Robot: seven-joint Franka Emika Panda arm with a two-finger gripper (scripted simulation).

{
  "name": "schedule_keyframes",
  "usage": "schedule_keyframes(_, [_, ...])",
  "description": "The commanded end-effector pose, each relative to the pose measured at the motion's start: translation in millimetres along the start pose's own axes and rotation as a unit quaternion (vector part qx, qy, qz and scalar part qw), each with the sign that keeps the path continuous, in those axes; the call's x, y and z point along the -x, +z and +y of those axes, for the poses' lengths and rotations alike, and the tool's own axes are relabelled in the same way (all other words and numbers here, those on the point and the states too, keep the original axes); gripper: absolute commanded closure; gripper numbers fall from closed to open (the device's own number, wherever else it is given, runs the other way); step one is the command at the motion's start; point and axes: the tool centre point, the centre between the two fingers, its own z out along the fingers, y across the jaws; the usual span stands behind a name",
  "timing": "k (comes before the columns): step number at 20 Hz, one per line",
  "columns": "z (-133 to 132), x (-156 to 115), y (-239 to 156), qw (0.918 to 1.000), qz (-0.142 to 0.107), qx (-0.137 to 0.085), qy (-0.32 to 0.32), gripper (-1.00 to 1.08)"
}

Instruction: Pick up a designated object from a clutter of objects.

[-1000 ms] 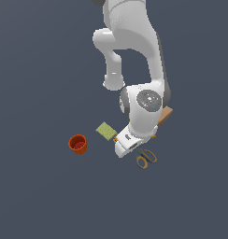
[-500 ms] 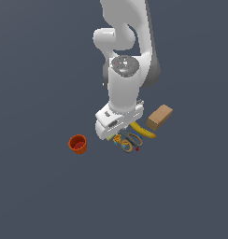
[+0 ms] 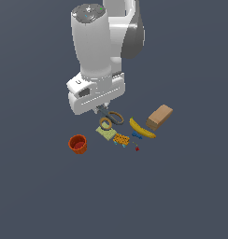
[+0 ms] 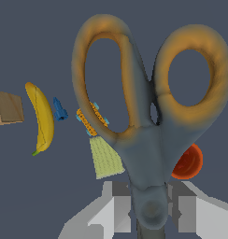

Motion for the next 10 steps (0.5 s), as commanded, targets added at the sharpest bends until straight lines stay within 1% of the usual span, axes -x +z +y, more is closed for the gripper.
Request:
schedule_keyframes(1, [10,20,-24,1.0000,0.001,0.000,0.000,1.08])
schedule_keyframes(10, [48,89,-104,1.0000,0.001,-0.001,0.000,1.08])
